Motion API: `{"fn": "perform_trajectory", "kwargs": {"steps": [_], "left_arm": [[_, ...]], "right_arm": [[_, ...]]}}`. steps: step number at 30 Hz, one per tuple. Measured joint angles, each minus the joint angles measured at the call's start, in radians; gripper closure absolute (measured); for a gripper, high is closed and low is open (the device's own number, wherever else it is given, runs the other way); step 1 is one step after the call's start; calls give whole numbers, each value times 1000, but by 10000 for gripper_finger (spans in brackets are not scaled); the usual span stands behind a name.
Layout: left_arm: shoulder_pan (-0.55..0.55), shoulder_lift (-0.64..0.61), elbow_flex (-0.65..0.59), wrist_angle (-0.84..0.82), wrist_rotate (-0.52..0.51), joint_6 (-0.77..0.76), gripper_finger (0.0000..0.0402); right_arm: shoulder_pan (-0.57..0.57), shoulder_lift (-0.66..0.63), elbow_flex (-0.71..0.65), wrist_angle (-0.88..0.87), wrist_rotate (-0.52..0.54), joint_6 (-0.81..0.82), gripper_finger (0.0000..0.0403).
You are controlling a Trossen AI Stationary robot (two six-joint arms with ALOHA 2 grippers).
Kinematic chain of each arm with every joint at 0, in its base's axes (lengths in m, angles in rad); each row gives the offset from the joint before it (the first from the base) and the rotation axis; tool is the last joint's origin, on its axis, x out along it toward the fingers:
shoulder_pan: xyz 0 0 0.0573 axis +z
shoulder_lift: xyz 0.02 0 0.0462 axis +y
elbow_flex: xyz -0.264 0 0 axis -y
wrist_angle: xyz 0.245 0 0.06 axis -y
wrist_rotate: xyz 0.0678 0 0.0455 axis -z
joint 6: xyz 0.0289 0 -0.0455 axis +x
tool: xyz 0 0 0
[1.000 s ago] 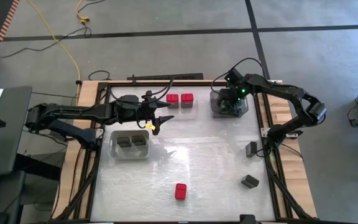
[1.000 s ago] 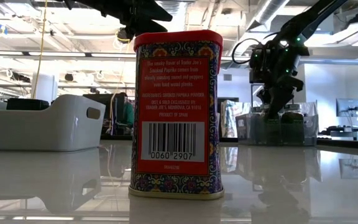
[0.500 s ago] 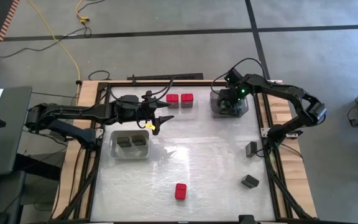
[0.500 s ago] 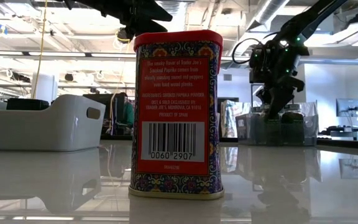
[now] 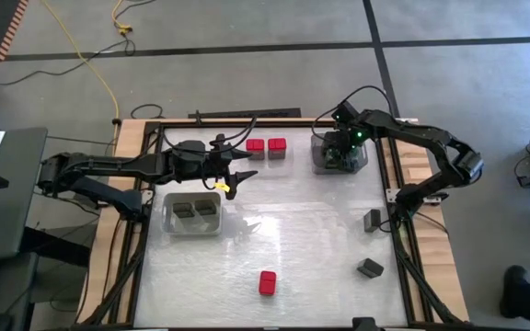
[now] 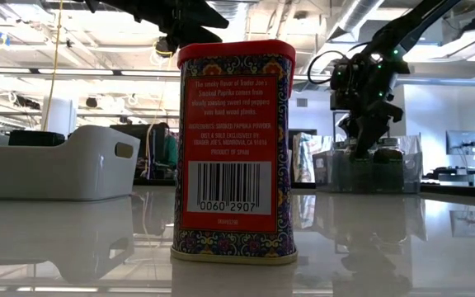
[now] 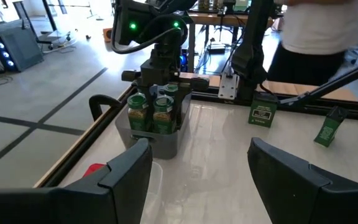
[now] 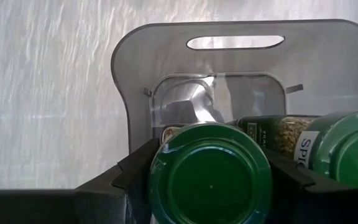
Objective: Sort spices by type
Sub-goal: Put the green seasoning bottle into the black bin
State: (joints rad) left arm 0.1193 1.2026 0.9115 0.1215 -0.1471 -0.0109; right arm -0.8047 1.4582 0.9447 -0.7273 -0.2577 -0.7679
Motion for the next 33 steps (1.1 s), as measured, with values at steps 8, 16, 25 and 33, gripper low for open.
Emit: {"fn": "perform_trajectory", "kwargs": {"steps": [8, 16, 25, 33], "left_arm": [[0, 0, 0, 0, 0, 0, 147], [0, 0, 0, 0, 0, 0, 147], [0, 0, 0, 1, 0, 0, 147], [0, 0, 0, 0, 0, -2, 147]], "right_arm": [[0, 0, 0, -12, 7, 19, 155], [5, 2, -2, -27, 32, 3, 107], [20, 2, 5, -32, 33, -17, 95], [19, 1, 104, -140, 51, -19, 95]]}}
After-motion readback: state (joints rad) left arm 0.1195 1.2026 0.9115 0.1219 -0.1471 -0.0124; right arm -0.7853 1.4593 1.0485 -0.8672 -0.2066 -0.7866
